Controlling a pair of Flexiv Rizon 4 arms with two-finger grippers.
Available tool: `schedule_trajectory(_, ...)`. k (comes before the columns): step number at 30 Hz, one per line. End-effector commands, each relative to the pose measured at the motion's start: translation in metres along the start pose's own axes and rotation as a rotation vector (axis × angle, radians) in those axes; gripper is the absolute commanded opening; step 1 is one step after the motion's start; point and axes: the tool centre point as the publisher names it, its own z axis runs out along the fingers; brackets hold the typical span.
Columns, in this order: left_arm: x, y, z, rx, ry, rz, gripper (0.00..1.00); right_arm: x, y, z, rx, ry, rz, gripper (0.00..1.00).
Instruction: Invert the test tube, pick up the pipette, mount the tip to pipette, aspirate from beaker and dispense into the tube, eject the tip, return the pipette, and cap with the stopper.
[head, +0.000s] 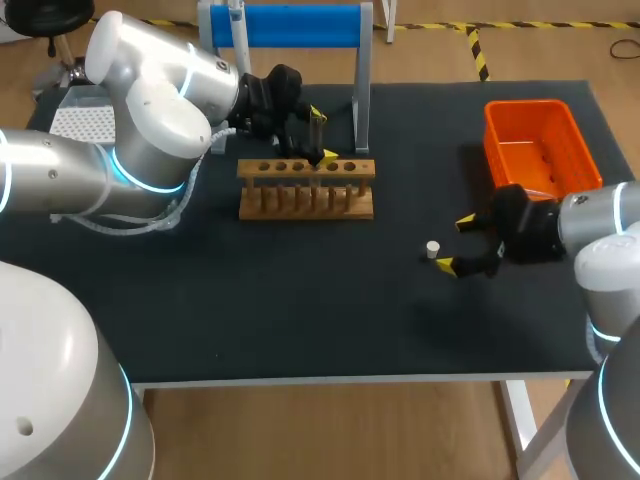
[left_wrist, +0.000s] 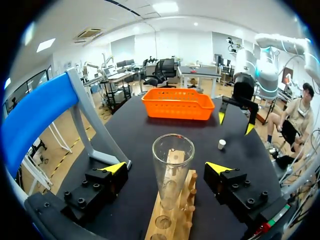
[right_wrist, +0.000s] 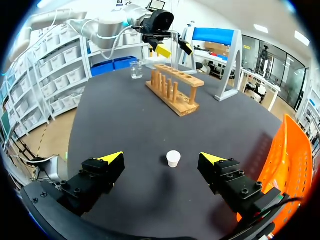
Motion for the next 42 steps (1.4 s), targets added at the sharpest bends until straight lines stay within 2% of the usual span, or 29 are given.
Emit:
schedule_trajectory(1,-0.001,0.0,0.001,-0.001,0.002,-0.001,1.0,0.0,0.0,0.009,0.014,-0.008,0.0,1.0)
schedule_trajectory(28,-0.001,0.0,0.001,-0.001,0.002,-0.001,1.0,-0.005,-0.006,0.033,0.058,-0.038,-0.006,1.0)
schedule_trajectory(31,-0.001,0.0,0.001,-0.001,0.002,-0.001,1.0,-0.006,-0.007,0.035,0.061,-0.037,-0.004,0.86)
schedule_trajectory(33,-0.001,0.0,0.001,-0.001,0.002,-0.001,1.0,-0.007,-0.007,0.037,0.063,-0.038,-0.001,0.81)
schedule_trajectory(42,-0.001,0.0,0.001,-0.001,0.002,-0.001,1.0,-0.01,-0.006,0.042,0.068,-0.04,0.008,0.76)
